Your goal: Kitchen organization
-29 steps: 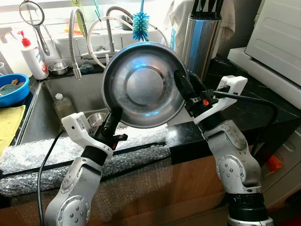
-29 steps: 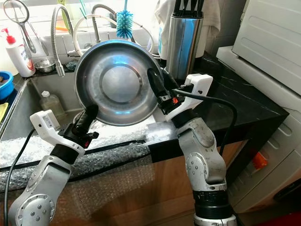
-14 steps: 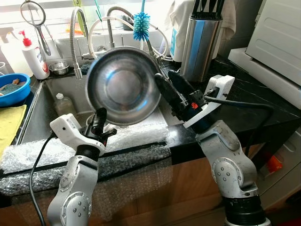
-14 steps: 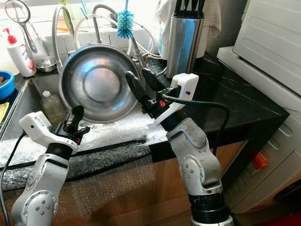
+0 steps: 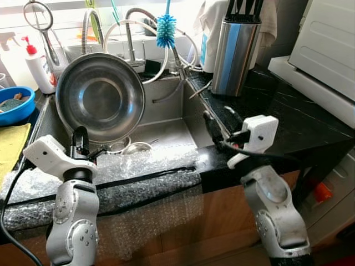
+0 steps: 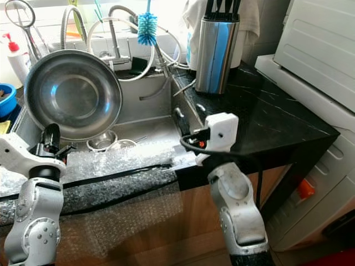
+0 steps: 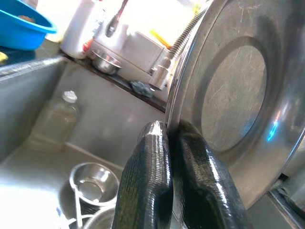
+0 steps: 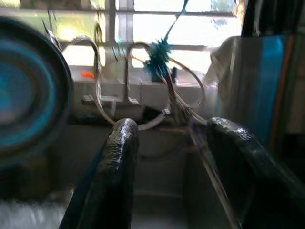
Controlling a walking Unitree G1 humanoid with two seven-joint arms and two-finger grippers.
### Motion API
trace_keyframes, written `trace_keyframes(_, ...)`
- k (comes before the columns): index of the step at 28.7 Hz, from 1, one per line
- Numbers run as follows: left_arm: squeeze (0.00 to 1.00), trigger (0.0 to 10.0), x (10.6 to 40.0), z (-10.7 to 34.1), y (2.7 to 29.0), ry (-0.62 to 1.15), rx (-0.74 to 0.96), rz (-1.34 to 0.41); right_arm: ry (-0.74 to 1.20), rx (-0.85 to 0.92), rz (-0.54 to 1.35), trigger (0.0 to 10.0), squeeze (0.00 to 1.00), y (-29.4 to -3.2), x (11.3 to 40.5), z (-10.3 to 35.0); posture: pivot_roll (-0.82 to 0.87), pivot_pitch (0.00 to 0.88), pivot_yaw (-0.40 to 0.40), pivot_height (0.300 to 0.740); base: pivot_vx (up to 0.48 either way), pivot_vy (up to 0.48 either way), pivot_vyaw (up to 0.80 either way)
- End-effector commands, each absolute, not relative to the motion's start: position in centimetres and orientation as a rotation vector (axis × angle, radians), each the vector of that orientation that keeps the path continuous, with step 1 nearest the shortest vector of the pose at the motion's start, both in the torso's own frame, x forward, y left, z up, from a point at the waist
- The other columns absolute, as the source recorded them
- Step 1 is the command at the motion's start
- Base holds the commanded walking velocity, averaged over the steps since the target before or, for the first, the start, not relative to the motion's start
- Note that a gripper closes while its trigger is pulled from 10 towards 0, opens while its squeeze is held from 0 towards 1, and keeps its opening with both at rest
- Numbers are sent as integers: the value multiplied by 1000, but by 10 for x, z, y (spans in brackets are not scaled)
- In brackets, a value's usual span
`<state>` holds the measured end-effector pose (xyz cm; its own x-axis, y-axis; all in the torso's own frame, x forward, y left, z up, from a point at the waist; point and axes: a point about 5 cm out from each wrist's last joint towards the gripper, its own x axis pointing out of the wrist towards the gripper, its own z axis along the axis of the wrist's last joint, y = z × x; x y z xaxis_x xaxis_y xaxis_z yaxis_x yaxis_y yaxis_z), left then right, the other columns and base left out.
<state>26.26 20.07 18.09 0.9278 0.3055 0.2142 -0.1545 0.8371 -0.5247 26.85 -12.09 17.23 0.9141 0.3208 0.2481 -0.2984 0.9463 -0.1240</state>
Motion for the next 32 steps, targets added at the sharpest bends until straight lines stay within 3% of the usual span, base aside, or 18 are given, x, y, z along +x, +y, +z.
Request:
trace_keyframes(1, 0, 10000, 265, 187, 204, -334, -479, 258, -292, -159, 271, 10000, 0, -127, 265, 170, 33, 0, 38, 740, 0, 0, 0)
trace_keyframes(5, 0, 10000, 265, 184, 207, -329, -452, 275, -256, -239, 200, 10000, 0, -145, 263, 155, 28, 0, 41, 740, 0, 0, 0)
trace_keyframes(9, 0, 10000, 265, 184, 207, -329, -448, 278, -251, -246, 194, 10000, 0, -146, 263, 153, 28, 0, 41, 740, 0, 0, 0)
trace_keyframes(15, 0, 10000, 264, 183, 209, -338, -420, 286, -185, -270, 71, 10000, 0, -176, 259, 135, 27, 0, 43, 740, 0, 0, 0)
trace_keyframes(32, 0, 10000, 276, 197, 214, -401, -378, 287, 71, -196, -64, 10000, 0, -192, 240, 68, 21, 0, 50, 740, 0, 0, 0)
